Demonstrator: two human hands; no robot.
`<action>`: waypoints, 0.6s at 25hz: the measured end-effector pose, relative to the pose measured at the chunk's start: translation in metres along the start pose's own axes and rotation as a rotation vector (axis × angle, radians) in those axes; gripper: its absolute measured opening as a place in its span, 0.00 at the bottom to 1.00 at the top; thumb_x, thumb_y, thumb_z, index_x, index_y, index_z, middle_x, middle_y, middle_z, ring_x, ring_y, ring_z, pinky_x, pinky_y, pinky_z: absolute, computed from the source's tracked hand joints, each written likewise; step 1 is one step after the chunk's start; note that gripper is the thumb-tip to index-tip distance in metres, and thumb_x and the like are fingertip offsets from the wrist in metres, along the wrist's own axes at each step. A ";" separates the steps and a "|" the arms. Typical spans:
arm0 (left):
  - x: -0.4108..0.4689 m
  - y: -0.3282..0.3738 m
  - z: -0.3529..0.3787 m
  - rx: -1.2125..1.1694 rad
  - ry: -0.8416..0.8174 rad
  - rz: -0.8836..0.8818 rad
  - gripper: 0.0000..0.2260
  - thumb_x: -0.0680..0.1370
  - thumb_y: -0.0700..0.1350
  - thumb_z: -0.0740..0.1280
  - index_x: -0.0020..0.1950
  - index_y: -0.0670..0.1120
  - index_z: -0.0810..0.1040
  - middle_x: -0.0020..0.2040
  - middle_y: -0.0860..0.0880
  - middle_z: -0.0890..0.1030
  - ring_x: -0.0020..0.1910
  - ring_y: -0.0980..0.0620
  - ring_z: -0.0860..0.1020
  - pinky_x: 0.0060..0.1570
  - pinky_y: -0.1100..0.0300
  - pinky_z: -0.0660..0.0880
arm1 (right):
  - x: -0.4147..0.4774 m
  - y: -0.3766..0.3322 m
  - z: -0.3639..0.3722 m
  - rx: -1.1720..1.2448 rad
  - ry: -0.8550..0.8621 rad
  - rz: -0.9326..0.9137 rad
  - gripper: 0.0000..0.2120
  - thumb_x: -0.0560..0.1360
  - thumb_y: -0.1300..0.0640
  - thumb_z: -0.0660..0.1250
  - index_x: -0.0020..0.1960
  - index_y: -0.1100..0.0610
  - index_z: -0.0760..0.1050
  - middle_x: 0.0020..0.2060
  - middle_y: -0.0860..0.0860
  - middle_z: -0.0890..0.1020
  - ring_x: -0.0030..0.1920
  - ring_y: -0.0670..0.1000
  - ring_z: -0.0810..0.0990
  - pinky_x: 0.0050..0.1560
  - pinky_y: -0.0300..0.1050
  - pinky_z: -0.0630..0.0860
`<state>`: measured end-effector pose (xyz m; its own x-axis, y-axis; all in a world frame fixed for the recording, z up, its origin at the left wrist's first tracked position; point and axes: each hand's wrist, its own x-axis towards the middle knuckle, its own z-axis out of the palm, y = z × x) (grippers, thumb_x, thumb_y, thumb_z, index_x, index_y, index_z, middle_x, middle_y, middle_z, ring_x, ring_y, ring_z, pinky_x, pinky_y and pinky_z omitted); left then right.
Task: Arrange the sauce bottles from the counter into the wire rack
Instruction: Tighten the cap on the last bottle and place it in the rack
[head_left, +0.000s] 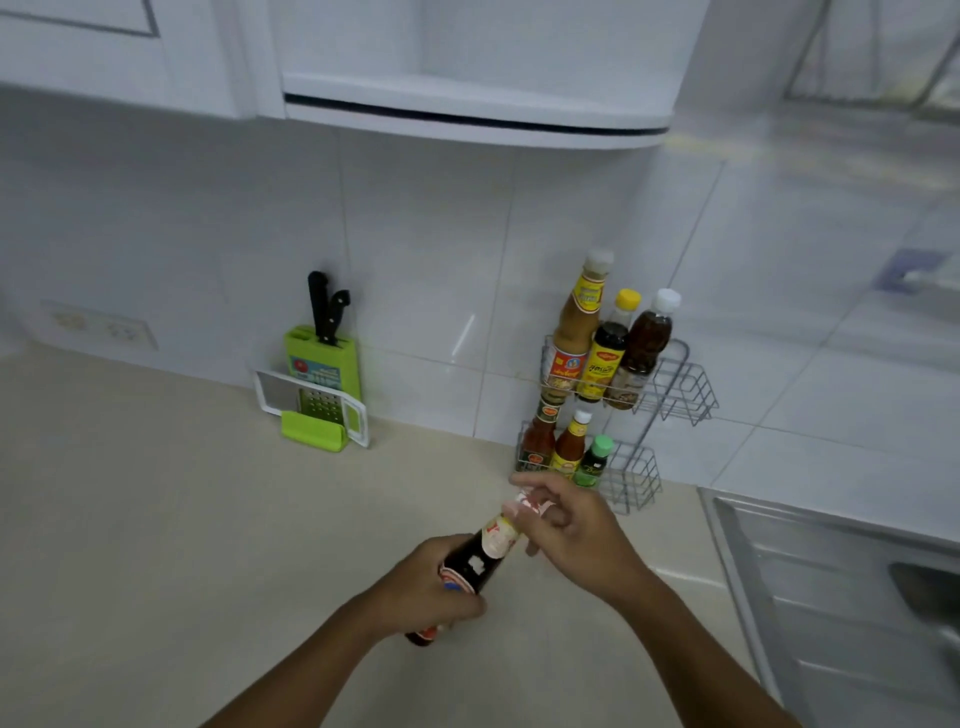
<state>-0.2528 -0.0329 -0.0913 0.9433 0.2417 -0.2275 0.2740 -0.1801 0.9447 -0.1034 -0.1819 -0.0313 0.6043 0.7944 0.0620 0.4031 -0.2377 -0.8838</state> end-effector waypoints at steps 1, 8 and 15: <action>0.005 0.012 -0.002 0.010 -0.046 -0.011 0.14 0.67 0.38 0.74 0.48 0.52 0.80 0.34 0.54 0.79 0.30 0.56 0.78 0.34 0.58 0.76 | 0.004 -0.005 -0.017 -0.088 0.005 -0.062 0.13 0.78 0.47 0.71 0.61 0.48 0.81 0.43 0.51 0.85 0.32 0.56 0.83 0.35 0.52 0.81; 0.028 0.061 0.011 0.244 -0.208 -0.091 0.14 0.66 0.45 0.73 0.50 0.54 0.79 0.38 0.50 0.82 0.31 0.52 0.80 0.37 0.57 0.77 | 0.007 -0.005 -0.060 -0.456 -0.028 -0.162 0.13 0.83 0.57 0.53 0.60 0.50 0.74 0.32 0.34 0.77 0.34 0.38 0.75 0.33 0.33 0.64; 0.043 0.055 0.044 1.076 0.366 0.302 0.18 0.63 0.58 0.73 0.50 0.56 0.75 0.38 0.52 0.83 0.36 0.50 0.82 0.33 0.57 0.76 | -0.004 0.014 -0.074 0.058 -0.062 0.661 0.14 0.83 0.53 0.56 0.52 0.56 0.79 0.28 0.48 0.70 0.23 0.46 0.64 0.26 0.38 0.58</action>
<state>-0.1888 -0.0743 -0.0595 0.9350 0.2792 0.2185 0.2307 -0.9471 0.2232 -0.0500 -0.2298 -0.0094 0.6704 0.5225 -0.5268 -0.0775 -0.6568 -0.7501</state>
